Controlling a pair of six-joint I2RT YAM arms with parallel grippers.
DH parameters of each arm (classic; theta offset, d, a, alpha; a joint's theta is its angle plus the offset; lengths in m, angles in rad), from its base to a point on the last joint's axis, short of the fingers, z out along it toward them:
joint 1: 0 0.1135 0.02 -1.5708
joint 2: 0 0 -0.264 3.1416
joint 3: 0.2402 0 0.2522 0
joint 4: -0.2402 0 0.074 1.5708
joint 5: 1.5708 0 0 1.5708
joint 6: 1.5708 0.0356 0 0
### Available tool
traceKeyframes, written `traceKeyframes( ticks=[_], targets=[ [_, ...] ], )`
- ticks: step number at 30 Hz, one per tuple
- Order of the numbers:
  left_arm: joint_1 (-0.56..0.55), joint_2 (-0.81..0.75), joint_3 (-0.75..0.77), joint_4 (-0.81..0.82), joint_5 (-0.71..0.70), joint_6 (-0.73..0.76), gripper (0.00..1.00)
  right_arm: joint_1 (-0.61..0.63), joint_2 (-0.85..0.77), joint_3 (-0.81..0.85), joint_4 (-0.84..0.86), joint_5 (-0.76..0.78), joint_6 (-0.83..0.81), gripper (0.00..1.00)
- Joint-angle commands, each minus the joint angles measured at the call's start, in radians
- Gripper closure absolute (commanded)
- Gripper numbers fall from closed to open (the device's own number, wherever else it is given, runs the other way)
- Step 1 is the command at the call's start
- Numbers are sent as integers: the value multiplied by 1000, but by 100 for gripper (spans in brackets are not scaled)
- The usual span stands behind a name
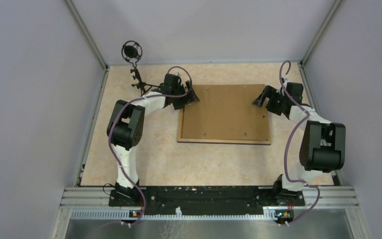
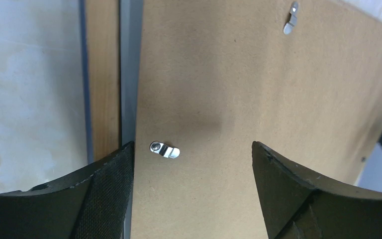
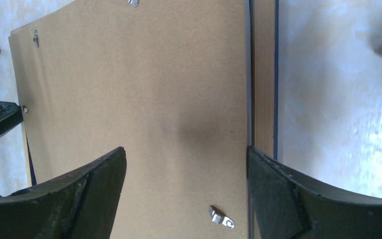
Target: Put the photo into the frame
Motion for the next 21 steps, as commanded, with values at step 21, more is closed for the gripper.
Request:
traceKeyframes(
  ticks=[21],
  targets=[
    [-12,-318,-216,-169,-111,107,2,37,7,82,-164,118,-156,4]
  ],
)
